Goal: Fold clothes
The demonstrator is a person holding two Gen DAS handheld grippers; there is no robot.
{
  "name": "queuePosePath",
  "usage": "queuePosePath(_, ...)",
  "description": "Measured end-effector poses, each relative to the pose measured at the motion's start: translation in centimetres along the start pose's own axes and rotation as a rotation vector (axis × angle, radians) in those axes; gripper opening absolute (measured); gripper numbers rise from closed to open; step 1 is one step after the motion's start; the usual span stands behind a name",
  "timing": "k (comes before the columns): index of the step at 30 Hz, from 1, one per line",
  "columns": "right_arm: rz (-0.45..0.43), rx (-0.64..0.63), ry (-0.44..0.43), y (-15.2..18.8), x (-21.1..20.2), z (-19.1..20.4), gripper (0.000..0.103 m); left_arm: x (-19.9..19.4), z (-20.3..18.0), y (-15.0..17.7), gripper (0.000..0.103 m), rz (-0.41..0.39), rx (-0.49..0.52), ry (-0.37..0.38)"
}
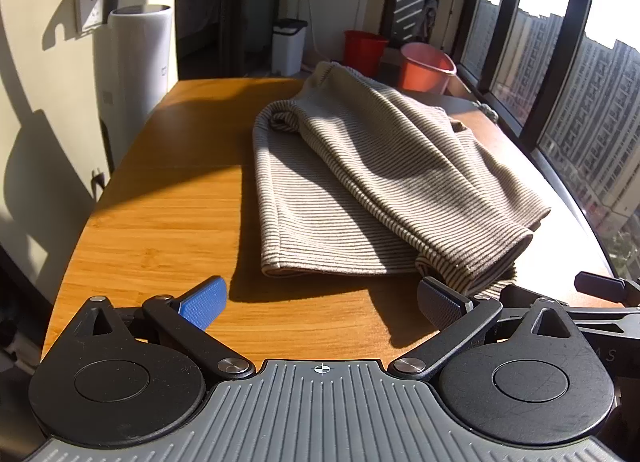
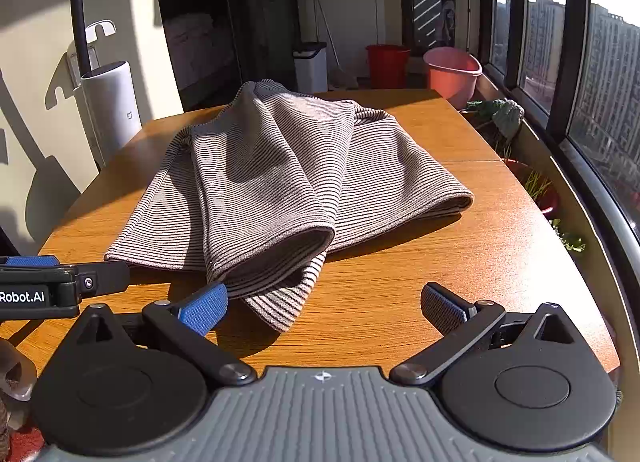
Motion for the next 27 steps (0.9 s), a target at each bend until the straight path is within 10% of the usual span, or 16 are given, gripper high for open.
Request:
queuePosePath(21,0.019,0.000,-0.020,-1.3,2.2,-0.6,0.103,1.9,0.3,0.5,0.103,0.047,0.021,-0.015)
queuePosePath(27,-0.073,0.139,-0.085,-5.2,3.9,-3.1,0.103,2.8,-1.5,-1.9,0.103,-0.073,0.140,0.118)
Point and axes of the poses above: each gripper's, at about its wrist camera, not at the fingertips, and x roughly the way its jaws point, z to its left, y to its underside, the point moved 7 cm from there along x, roughly the way its jaws point, and after that the axes turned 5 degrees about -z, right-handed, at the moved point
